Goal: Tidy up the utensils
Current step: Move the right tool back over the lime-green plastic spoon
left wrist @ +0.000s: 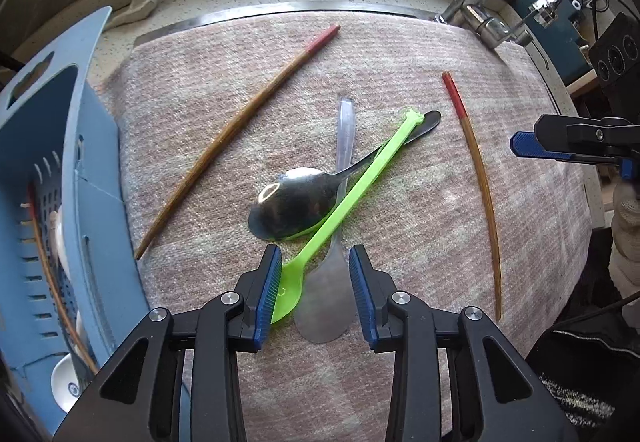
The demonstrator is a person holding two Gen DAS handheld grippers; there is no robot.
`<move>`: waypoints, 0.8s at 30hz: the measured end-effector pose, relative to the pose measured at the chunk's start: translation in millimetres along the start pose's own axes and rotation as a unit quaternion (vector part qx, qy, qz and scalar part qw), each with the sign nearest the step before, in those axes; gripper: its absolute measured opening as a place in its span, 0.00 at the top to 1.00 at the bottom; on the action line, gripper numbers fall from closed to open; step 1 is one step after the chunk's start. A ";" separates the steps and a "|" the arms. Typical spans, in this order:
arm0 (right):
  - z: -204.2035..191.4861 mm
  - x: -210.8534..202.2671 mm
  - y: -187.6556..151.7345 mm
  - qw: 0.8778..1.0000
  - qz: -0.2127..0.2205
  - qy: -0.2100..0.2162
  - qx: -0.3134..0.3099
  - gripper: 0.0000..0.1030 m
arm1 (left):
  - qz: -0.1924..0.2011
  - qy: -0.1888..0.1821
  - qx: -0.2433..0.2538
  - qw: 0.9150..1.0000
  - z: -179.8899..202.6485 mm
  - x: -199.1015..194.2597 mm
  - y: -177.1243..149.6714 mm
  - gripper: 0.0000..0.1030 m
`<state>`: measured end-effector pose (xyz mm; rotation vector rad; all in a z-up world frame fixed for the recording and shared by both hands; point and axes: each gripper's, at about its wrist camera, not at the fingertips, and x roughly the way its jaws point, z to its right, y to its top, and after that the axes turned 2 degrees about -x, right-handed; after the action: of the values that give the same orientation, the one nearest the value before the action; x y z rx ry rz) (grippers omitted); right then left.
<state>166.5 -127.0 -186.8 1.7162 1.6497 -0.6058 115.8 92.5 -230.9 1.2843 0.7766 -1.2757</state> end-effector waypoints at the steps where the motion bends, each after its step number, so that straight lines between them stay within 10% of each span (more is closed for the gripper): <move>1: 2.9 -1.3 -0.5 1.000 0.001 -0.001 0.004 0.50 | -0.004 0.001 0.005 1.000 1.2 1.6 1.2 0.67; 24: 5.5 10.2 1.7 1.000 -0.019 -0.007 0.008 0.50 | -0.004 -0.030 0.056 0.998 63.8 -3.3 -12.2 0.68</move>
<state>169.8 -124.1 -197.6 1.6925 1.6758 -0.6493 89.3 34.5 -218.4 1.3271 0.6760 -1.3743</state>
